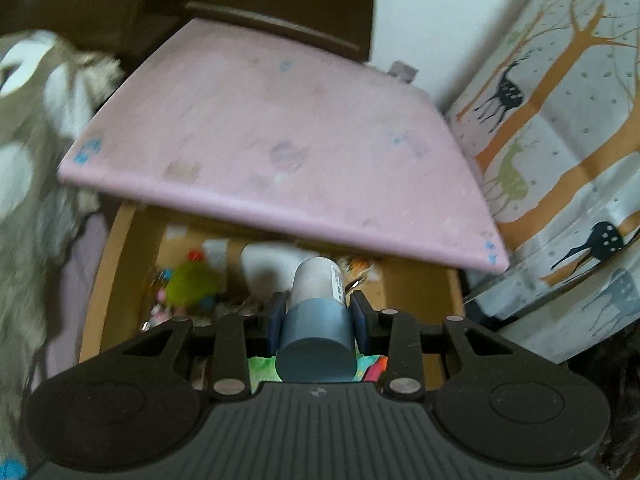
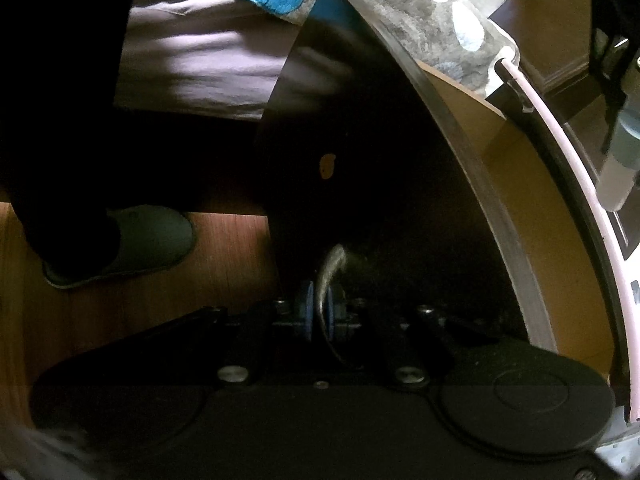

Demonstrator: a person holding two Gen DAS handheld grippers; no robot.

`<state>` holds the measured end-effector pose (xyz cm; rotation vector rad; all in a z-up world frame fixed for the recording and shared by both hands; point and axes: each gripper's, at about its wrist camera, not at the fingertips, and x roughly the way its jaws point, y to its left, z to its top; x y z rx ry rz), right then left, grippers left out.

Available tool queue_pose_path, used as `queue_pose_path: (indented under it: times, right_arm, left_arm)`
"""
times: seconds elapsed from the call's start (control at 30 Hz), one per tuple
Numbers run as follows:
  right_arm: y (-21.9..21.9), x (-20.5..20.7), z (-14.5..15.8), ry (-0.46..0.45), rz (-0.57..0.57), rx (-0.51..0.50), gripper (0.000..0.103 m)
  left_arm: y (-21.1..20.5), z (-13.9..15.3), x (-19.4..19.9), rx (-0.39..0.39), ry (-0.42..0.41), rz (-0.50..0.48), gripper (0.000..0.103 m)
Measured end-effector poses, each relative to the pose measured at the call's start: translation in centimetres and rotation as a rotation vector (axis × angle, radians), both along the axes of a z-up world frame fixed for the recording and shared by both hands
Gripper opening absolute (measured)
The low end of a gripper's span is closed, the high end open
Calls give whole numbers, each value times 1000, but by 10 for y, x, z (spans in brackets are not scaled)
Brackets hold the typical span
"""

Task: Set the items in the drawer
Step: 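Carry the tube over the open drawer and release it with the left tool, then push the drawer closed with the right tool while the left tool withdraws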

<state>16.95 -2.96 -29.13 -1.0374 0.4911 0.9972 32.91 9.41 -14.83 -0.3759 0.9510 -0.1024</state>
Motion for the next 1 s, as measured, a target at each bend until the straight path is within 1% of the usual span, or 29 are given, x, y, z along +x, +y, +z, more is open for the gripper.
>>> queue_pose_path:
  times: [0.17, 0.27, 0.33, 0.4, 0.5, 0.67, 0.7, 0.73, 0.8, 0.83, 0.9, 1.0]
  right_arm:
    - [1, 0, -1, -3, 0, -4, 4]
    - [-2, -1, -2, -6, 8, -1, 4]
    - [-2, -1, -2, -6, 10, 2, 4]
    - [-3, -1, -2, -8, 10, 1, 4]
    - [-3, -2, -1, -4, 3, -1, 4]
    - [-3, -2, 0, 6, -25, 4, 5]
    - [-4, -2, 1, 6, -28, 9, 5]
    - [-4, -1, 1, 11, -36, 13, 5]
    - [-5, -1, 2, 22, -61, 20, 5]
    - [-5, -1, 3, 28, -79, 25, 5]
    - [-5, -4, 1, 2, -79, 19, 5]
    - [-5, -11, -3, -46, -67, 2, 5]
  left_arm:
    - [18, -34, -22, 7, 68, 59, 33]
    - [29, -57, -29, 13, 110, 105, 33]
    - [36, -72, -31, 16, 124, 131, 33]
    - [42, -84, -32, 3, 128, 148, 33]
    - [41, -97, -32, 22, 137, 153, 33]
    - [39, -109, -31, 25, 144, 142, 33]
    - [38, -111, -30, 29, 147, 136, 37]
    - [39, -111, -31, 11, 143, 129, 54]
    - [42, -103, -38, -33, 115, 127, 74]
    - [44, -98, -43, -52, 99, 127, 74]
    - [47, -84, -57, -63, 74, 131, 74]
    - [46, -59, -90, -40, 13, 128, 74]
